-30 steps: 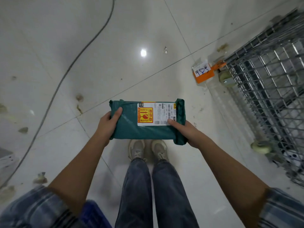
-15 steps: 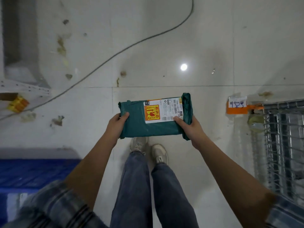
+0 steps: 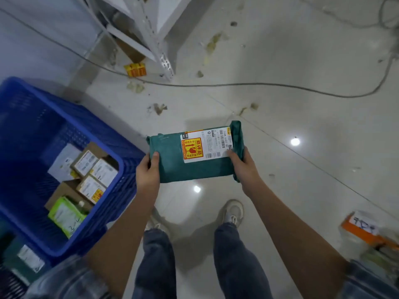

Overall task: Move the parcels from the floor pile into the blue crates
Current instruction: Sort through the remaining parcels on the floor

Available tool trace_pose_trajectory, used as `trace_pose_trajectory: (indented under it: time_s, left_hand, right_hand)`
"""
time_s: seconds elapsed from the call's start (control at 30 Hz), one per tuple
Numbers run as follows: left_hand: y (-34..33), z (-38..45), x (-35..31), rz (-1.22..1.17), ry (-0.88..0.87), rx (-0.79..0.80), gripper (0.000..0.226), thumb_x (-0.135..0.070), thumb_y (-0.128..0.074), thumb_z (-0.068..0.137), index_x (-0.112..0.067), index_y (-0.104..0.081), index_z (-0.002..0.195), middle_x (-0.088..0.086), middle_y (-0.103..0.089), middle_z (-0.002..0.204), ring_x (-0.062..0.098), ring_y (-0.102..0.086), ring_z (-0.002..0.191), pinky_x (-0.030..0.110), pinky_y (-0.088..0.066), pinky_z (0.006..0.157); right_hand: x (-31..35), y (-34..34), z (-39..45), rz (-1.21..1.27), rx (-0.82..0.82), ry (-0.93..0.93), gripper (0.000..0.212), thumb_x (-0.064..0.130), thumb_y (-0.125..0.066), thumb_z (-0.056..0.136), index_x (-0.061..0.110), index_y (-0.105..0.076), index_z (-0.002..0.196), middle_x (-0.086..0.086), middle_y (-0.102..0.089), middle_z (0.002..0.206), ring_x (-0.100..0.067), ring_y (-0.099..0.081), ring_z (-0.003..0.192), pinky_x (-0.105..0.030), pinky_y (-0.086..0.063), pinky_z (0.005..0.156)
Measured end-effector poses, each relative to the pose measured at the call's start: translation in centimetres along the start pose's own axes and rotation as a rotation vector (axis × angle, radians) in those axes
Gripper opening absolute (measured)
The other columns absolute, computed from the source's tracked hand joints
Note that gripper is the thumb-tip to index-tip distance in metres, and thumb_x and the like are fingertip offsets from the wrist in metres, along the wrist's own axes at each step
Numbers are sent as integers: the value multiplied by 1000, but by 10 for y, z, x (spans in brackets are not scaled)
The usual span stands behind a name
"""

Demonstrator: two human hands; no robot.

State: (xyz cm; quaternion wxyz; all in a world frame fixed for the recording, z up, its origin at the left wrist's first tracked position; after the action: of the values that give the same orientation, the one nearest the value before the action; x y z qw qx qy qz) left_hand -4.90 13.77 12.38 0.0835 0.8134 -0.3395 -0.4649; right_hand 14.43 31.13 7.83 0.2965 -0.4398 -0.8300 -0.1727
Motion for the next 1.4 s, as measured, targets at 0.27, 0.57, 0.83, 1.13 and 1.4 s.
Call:
trace_pose_trajectory:
  time_s: [0.27,0.57,0.83,1.13,1.4]
  left_hand:
    - [151,57,65,-196,74,-172,34,-19,-52,91,-13,-53,124,1,-59,113,24,-56,110,33,-45,86]
    - [310,115,153,-317,229,-284,40,-23,-54,89,-19,-49,129,1,-53,124,25,-52,118,44,-46,99]
    - [353,217,193,-459,402,-110,50,-17,-46,98,-12,-31,145,8,-40,147,28,-44,129,35,-39,102]
    - [342,280,249,-606,510,-94,52,-16,-44,98,-14,-29,147,9,-44,144,25,-48,126,25,-40,93]
    - [312,327,257,-571,426,-100,45,-11,-41,98,-9,-33,142,1,-49,124,12,-49,108,6,-46,74]
  right_hand:
    - [2,-182,-11,-105,108,-3,12,27,-45,93,34,-55,95,6,-62,101,-7,-54,86,-22,-39,65]
    - [-10,-392,-31,-375,279,40,27,24,-33,98,25,-60,97,9,-64,91,-6,-58,83,-21,-46,68]
    - [-15,-522,11,-709,366,41,51,42,-34,93,19,-43,138,-5,-51,136,-15,-51,118,-33,-42,101]
    - [-25,-576,77,-1119,383,190,36,21,-34,101,7,-42,134,-10,-53,128,-15,-47,98,-25,-37,79]
    - [-56,-600,134,-1414,324,341,49,14,-54,92,1,-29,131,-15,-47,135,-30,-51,119,-38,-46,93]
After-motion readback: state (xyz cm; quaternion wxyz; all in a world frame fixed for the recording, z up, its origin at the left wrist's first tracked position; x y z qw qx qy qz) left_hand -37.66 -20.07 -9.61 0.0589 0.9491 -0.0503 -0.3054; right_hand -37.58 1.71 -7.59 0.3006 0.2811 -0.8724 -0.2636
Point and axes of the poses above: each hand's wrist, its own z-axis towards the middle knuckle, its own y-axis out of the back of the hand, x = y × z, the point moved 8 cm from there along z, towards the middle knuckle
